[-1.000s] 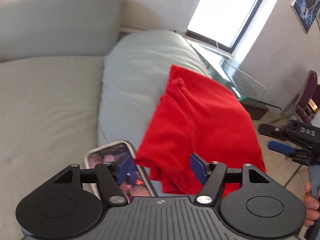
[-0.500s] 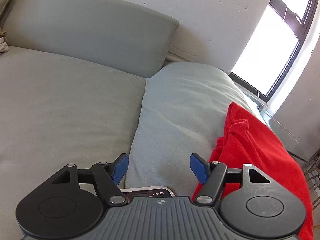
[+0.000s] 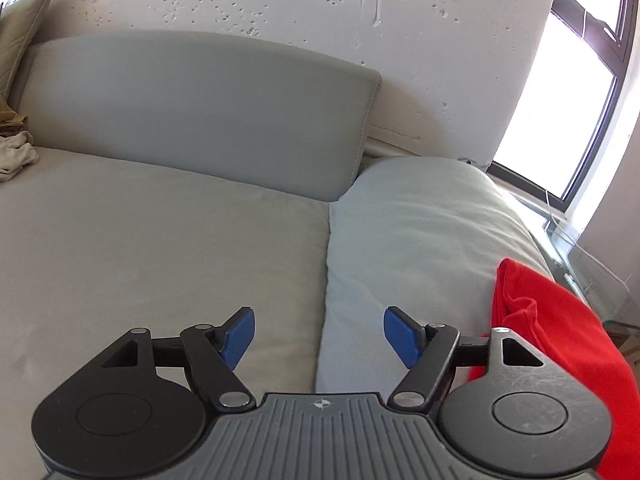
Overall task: Fold clothes
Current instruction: 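Lower the folded shirt onto the pillow with both grippers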
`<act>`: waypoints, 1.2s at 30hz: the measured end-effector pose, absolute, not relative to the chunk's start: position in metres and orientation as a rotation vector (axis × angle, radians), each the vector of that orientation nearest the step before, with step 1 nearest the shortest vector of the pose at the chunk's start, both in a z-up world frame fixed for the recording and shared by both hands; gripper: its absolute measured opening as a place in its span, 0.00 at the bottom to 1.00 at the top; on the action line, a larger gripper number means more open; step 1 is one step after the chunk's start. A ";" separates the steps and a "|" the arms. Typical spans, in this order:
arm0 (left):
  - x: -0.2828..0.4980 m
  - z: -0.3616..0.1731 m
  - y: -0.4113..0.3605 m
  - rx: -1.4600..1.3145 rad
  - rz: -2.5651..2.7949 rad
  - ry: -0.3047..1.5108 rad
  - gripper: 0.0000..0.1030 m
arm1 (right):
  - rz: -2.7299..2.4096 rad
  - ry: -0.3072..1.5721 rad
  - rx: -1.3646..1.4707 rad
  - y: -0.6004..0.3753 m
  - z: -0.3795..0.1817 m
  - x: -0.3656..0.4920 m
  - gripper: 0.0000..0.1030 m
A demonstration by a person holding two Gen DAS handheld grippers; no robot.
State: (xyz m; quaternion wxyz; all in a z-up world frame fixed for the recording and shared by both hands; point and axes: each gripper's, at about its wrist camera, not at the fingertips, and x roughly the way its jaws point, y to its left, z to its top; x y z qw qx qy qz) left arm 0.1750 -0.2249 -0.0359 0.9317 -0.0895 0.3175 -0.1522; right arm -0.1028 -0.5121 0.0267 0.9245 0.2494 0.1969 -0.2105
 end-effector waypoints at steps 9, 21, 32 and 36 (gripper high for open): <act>0.096 -0.044 -0.213 -0.086 -0.411 0.806 0.75 | -0.428 0.625 0.595 -0.479 -0.012 -0.119 0.80; 0.066 -0.018 -0.302 0.125 -0.684 0.602 0.49 | -0.476 0.650 0.287 -0.463 -0.022 -0.087 0.20; 0.088 -0.008 -0.321 0.183 -0.700 0.690 0.38 | -0.368 0.706 0.245 -0.494 0.031 -0.065 0.49; 0.108 -0.018 -0.362 0.315 -0.649 0.754 0.44 | -0.354 0.729 0.334 -0.521 0.024 -0.021 0.33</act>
